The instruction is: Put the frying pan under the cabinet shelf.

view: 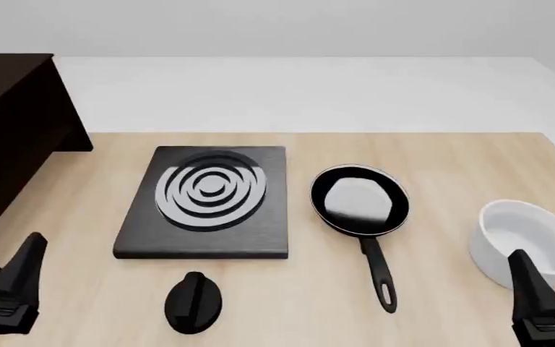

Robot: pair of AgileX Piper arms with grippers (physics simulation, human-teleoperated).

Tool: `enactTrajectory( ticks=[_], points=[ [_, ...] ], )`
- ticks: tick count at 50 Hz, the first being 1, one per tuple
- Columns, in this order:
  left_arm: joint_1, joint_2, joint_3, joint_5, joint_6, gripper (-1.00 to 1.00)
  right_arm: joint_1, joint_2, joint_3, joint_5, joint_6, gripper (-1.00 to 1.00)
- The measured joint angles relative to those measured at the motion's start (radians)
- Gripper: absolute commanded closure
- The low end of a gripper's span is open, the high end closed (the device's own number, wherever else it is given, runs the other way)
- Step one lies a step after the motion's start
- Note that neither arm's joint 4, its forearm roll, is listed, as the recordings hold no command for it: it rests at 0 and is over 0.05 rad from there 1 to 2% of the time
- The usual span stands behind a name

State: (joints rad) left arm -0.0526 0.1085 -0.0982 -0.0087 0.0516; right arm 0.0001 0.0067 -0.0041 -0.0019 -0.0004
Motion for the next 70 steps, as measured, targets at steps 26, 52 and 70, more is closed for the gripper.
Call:
enactTrajectory(
  ticks=[26, 52, 70],
  points=[
    [-0.335, 0.335, -0.103, -0.225, 0.254, -1.00, 0.000, 0.000, 0.000, 0.000, 0.000, -1.00],
    [-0.577, 0.648, -0.100, -0.522, 0.606, -1.00, 0.000, 0.000, 0.000, 0.000, 0.000, -1.00],
    [-0.719, 0.949, -0.125, -0.718, 0.818, -1.00, 0.000, 0.000, 0.000, 0.000, 0.000, -1.00]
  ],
)
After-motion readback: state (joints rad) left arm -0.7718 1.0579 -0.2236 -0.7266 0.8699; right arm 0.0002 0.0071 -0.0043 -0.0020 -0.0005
